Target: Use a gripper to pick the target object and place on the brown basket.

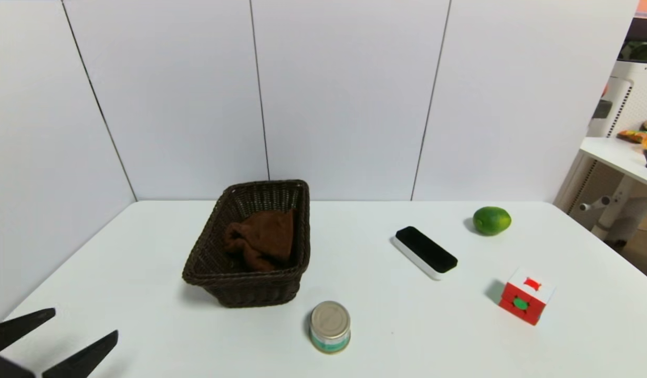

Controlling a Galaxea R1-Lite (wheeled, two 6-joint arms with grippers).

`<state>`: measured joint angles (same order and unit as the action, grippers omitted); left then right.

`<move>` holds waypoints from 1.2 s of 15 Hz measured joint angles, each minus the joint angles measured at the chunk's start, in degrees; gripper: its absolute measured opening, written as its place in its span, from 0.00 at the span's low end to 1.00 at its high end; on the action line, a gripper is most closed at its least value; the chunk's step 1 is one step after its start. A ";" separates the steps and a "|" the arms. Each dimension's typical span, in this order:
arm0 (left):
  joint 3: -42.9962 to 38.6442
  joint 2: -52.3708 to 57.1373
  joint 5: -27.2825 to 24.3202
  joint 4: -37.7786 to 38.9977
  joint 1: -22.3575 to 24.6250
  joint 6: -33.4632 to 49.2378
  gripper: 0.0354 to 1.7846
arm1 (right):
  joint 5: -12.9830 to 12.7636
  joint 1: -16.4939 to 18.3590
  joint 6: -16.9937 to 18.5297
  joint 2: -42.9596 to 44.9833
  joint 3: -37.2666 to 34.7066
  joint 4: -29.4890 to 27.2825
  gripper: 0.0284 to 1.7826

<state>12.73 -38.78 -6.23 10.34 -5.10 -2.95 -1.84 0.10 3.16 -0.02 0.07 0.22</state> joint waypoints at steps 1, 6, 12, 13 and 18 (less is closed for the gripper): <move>-3.66 6.36 0.00 2.12 0.94 -0.44 0.93 | 0.00 0.00 0.00 0.00 0.00 0.02 0.95; -11.08 32.91 4.44 -7.58 4.39 -1.34 0.94 | 0.02 0.00 0.00 0.00 -0.02 0.00 0.95; -12.70 38.62 7.28 -10.26 5.40 5.97 0.94 | 0.00 0.00 0.00 0.00 0.00 0.02 0.95; -12.70 38.73 7.28 -10.26 5.40 6.00 0.94 | 0.00 0.00 -0.05 0.00 0.00 0.02 0.95; -12.73 38.91 7.35 -10.26 5.40 6.00 0.94 | 0.02 0.00 -0.02 0.00 0.00 0.05 0.95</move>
<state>0.00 0.13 1.12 0.07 0.30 3.05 -1.82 0.10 3.13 -0.02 0.07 0.27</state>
